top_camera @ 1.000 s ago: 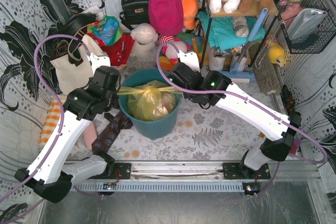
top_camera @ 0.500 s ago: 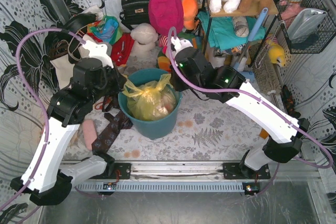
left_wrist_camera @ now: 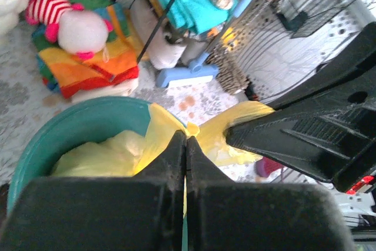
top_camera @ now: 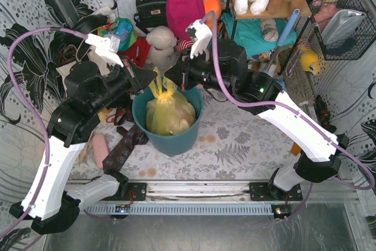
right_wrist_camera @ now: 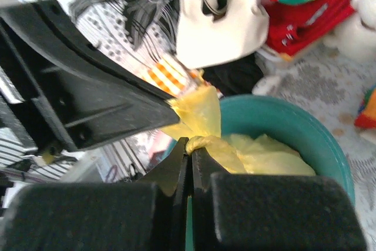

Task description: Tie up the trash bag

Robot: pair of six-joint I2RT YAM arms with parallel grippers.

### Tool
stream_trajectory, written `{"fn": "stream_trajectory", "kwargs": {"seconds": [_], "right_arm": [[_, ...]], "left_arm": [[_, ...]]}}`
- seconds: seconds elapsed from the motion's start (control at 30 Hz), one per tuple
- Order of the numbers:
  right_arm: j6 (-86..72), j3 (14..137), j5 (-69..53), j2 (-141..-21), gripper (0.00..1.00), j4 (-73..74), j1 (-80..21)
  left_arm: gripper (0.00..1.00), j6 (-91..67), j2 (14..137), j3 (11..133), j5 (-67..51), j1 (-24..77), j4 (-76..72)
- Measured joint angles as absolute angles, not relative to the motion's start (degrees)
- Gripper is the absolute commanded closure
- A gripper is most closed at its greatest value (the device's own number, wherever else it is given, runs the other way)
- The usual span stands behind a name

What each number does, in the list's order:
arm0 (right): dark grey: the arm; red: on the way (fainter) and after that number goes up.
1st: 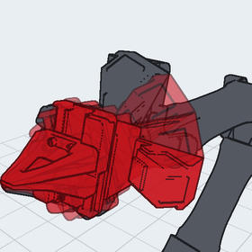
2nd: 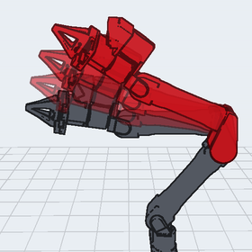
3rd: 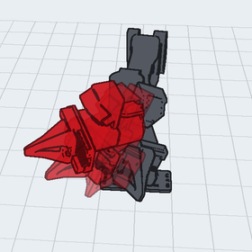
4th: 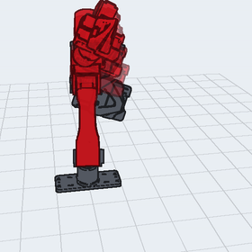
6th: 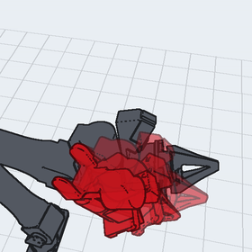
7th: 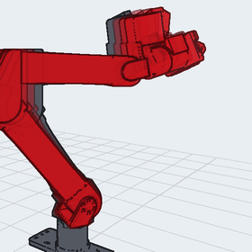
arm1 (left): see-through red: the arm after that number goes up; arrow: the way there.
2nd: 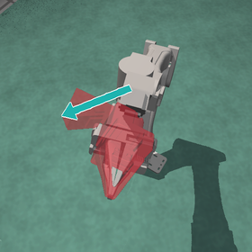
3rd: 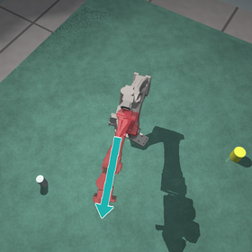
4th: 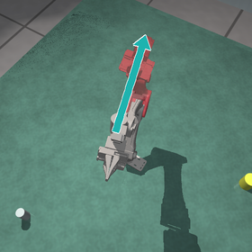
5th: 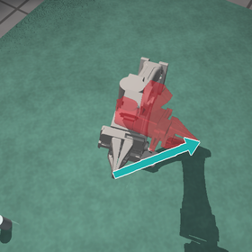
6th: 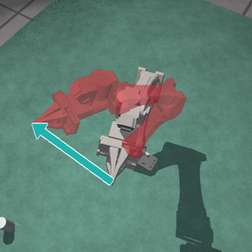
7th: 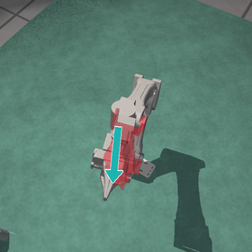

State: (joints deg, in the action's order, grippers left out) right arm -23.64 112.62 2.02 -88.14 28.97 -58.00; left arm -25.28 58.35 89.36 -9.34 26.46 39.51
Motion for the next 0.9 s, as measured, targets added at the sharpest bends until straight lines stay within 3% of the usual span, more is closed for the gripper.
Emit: {"fn": "stream_trajectory", "kwargs": {"seconds": [0.9], "right_arm": [[-20.8, 118.2, 3.3, -88.9, 1.00, 23.5, -58.9]], "left_arm": [[1.00, -30.9, 58.6, 93.6, -13.2, 26.5, 27.1]]}}
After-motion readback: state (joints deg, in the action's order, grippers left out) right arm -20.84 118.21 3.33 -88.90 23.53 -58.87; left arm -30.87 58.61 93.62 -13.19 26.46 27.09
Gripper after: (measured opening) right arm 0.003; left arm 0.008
